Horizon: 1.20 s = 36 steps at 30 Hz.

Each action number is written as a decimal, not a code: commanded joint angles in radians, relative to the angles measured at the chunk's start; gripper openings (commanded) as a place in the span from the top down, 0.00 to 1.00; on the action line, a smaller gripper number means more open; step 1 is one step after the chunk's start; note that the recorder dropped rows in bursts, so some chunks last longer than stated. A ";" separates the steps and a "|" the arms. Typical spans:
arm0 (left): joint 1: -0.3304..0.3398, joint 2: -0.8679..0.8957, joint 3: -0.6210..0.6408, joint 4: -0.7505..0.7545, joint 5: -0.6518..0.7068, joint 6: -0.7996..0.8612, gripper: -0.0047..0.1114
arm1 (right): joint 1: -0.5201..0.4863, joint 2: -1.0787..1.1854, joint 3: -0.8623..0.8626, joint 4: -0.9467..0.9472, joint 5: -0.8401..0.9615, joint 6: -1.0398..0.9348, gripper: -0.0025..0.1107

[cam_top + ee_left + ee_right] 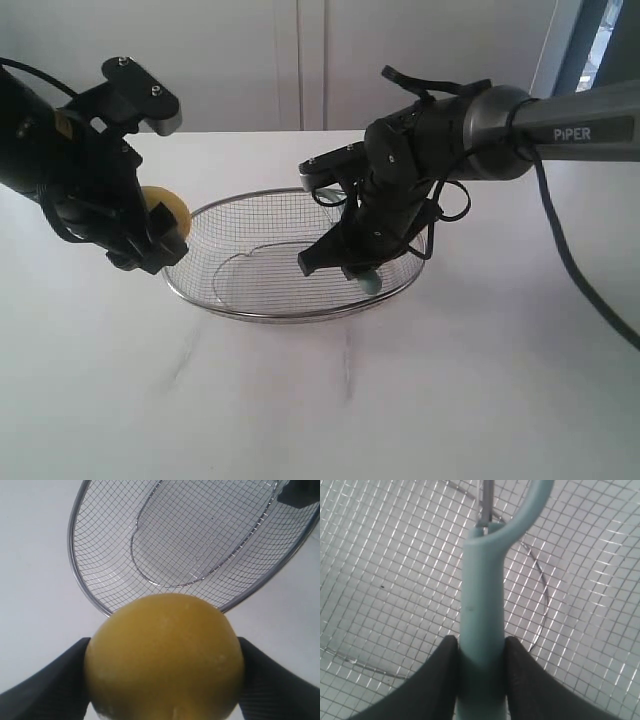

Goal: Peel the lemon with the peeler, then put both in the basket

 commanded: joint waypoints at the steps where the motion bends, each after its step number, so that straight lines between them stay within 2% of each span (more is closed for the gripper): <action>1: -0.002 -0.005 -0.005 -0.009 0.010 -0.001 0.96 | -0.008 -0.003 -0.006 0.002 -0.006 -0.008 0.75; 9: -0.002 -0.005 -0.005 -0.009 0.010 -0.001 0.96 | -0.008 -0.003 -0.006 0.002 -0.004 -0.003 0.56; 16: -0.002 -0.005 -0.005 -0.009 0.005 -0.001 0.96 | -0.008 -0.038 -0.006 0.000 0.002 -0.003 0.56; 23: -0.002 -0.005 -0.005 -0.009 0.005 -0.001 0.96 | -0.008 -0.209 -0.006 -0.081 0.054 -0.005 0.56; 27: -0.002 -0.005 -0.005 -0.009 -0.006 -0.001 0.96 | -0.008 -0.332 -0.006 -0.153 0.164 -0.005 0.65; 32: -0.002 -0.005 -0.005 -0.009 -0.036 -0.001 0.96 | -0.008 -0.492 -0.006 -0.168 0.384 -0.063 0.91; 34: -0.002 -0.005 -0.005 -0.009 -0.052 -0.001 0.96 | -0.008 -0.541 -0.006 -0.168 0.456 -0.064 0.98; 36: -0.002 -0.005 -0.005 -0.009 -0.070 -0.001 0.96 | -0.008 -0.586 -0.004 -0.168 0.504 -0.067 0.98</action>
